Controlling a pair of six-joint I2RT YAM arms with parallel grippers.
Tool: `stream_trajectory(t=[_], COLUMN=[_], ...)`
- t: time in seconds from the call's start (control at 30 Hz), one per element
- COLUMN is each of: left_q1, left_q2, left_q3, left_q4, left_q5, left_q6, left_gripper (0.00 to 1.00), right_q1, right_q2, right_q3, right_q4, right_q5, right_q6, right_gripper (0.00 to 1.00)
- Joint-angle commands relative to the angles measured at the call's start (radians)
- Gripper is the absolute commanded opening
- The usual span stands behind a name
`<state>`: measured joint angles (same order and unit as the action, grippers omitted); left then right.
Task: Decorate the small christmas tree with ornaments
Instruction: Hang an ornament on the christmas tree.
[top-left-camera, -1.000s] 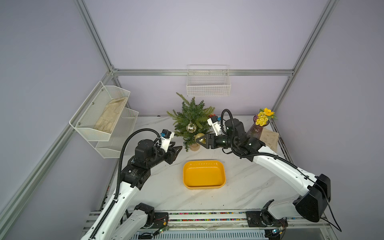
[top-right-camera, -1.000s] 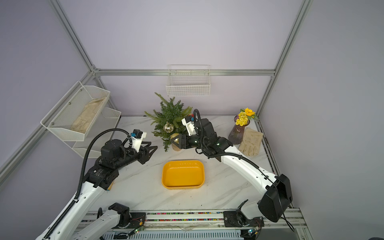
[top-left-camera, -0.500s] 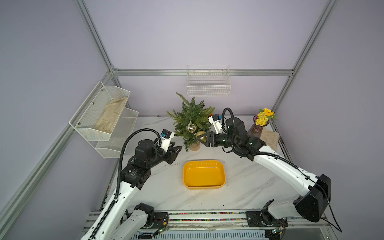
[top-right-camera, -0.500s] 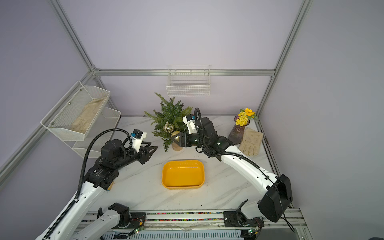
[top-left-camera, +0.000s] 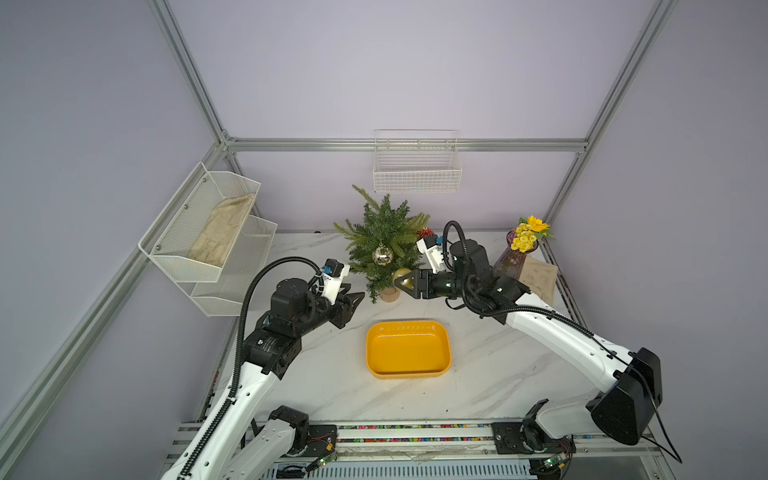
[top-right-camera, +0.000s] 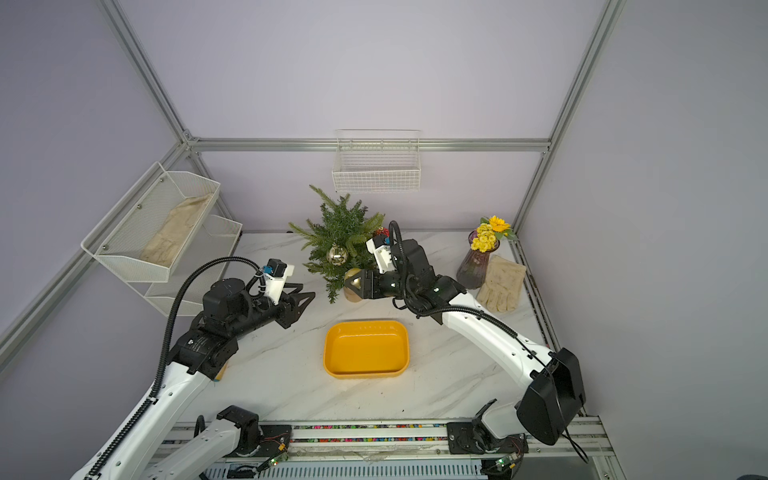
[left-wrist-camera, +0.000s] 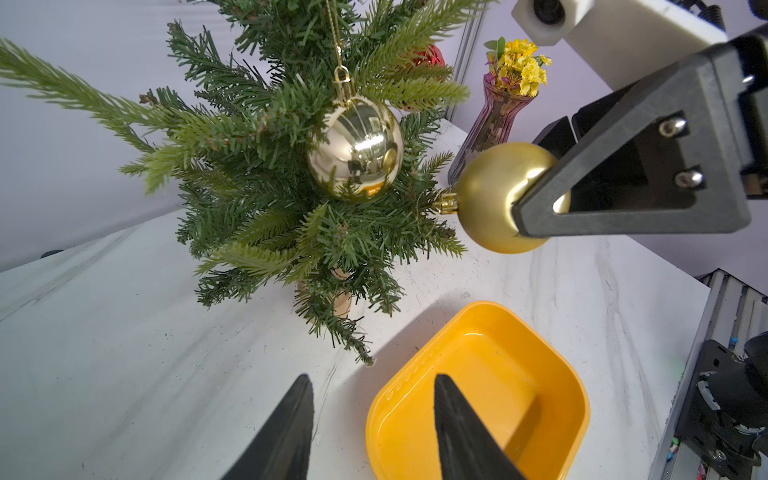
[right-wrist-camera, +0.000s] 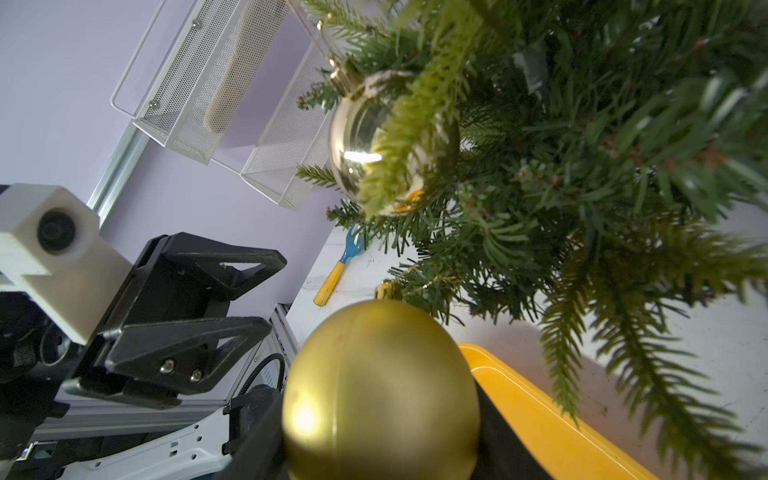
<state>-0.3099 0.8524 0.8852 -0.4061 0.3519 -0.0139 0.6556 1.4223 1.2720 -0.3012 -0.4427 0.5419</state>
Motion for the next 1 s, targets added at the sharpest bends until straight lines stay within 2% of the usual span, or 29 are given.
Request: stream_trajectory(t=[0.0,0.97], left_q1=[-0.004,-0.004], left_q2=[-0.001,0.003], left_q3=[-0.030,-0.030], left_q4=[0.018,0.014], left_q5=[0.005,0.004], left_q6=[0.021,0.022], left_gripper=[0.47,0.47], right_q1=[-0.005,-0.005], right_q2=[-0.045,-0.089], right_q3=[-0.017,-0.106], right_q4=[0.007,-0.006], right_q5=[-0.020,-0.034], right_q6=[0.007,-0.005], right_gripper=[0.54,0.53])
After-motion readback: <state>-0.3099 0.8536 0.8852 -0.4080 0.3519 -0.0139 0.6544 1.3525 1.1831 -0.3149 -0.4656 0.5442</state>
